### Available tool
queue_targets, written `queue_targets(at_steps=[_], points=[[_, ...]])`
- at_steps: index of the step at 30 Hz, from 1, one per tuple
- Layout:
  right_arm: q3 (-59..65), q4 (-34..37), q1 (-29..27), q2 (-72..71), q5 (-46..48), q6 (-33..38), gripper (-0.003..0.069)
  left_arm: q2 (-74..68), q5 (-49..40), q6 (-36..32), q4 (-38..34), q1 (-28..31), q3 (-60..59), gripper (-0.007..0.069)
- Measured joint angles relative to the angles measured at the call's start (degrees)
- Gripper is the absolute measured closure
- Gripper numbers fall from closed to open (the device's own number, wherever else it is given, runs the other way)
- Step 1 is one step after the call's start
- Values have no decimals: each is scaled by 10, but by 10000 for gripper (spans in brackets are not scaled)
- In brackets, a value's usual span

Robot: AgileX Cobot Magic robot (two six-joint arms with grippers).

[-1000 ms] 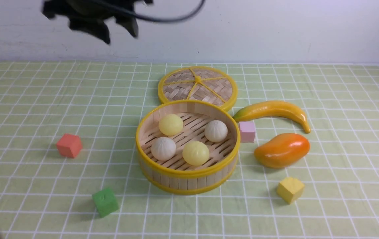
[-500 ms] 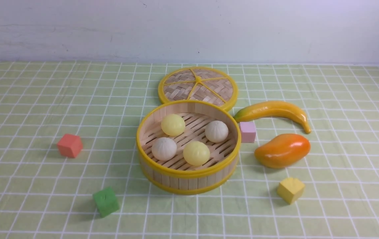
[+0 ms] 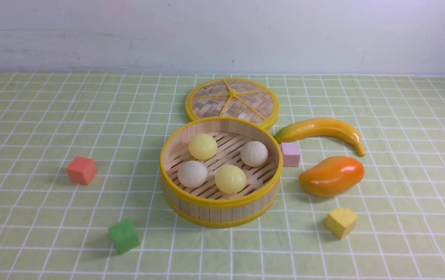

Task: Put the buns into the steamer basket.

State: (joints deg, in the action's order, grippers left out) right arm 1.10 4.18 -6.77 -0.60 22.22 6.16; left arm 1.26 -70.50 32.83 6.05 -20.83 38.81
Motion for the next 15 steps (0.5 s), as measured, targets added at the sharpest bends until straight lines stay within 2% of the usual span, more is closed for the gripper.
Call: queue_targets(at_steps=[11, 15], points=[[0, 0, 0, 0, 0, 0, 419, 0, 31, 0, -9, 0, -29, 549], [0, 0, 0, 0, 0, 0, 419, 0, 40, 0, 19, 0, -29, 545]])
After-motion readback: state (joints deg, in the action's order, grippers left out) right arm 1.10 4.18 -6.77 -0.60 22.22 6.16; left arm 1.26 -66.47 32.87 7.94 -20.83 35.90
